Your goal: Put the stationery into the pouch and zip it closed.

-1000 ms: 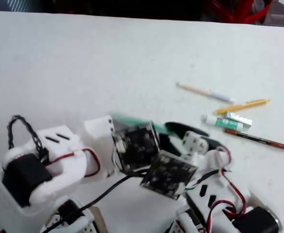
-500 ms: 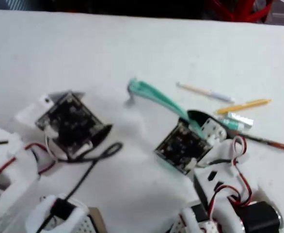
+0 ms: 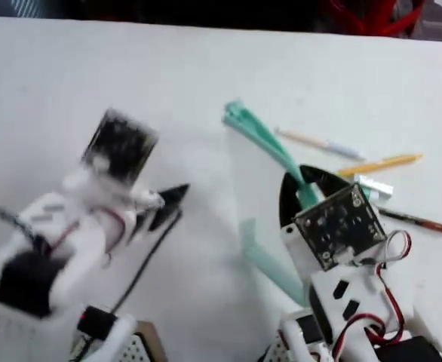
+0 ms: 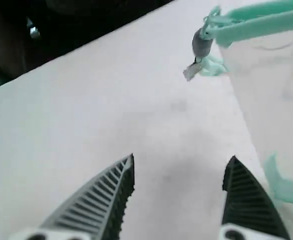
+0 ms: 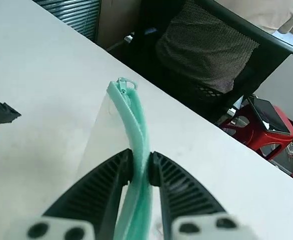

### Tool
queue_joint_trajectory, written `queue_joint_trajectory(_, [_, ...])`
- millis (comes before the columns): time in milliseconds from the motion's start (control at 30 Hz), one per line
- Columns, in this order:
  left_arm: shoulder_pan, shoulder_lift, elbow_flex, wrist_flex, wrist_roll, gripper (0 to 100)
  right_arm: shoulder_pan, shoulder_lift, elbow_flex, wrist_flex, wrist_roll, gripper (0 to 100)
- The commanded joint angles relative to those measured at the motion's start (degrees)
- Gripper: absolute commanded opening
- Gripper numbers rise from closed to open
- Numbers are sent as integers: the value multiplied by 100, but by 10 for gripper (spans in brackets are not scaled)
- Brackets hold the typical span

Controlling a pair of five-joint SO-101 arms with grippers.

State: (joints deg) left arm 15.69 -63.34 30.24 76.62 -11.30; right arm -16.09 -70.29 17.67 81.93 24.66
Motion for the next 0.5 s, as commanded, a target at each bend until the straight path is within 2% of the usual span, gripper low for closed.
queue_joint_trajectory(0, [505, -1516, 1433, -923, 695, 284, 48, -31, -220, -127, -88, 19])
queue_joint_trajectory(67, [532, -2158, 2303, -1380, 1125, 284, 48, -66, -220, -136, -273, 19])
queue_joint_trajectory(133, [532, -2668, 2945, -1679, 1143, 284, 48, -154, -97, -207, -651, 19])
queue_joint_trajectory(267, [725, -3231, 3279, -1503, 1125, 284, 48, -303, 624, -769, -1266, 19])
queue_joint_trajectory(367, [1411, -3503, 3007, -932, 1125, 302, 57, -321, 1310, -1481, -1609, 19])
queue_joint_trajectory(467, [2229, -3591, 2866, -862, 1125, 308, 57, -286, 1591, -2123, -1749, 18])
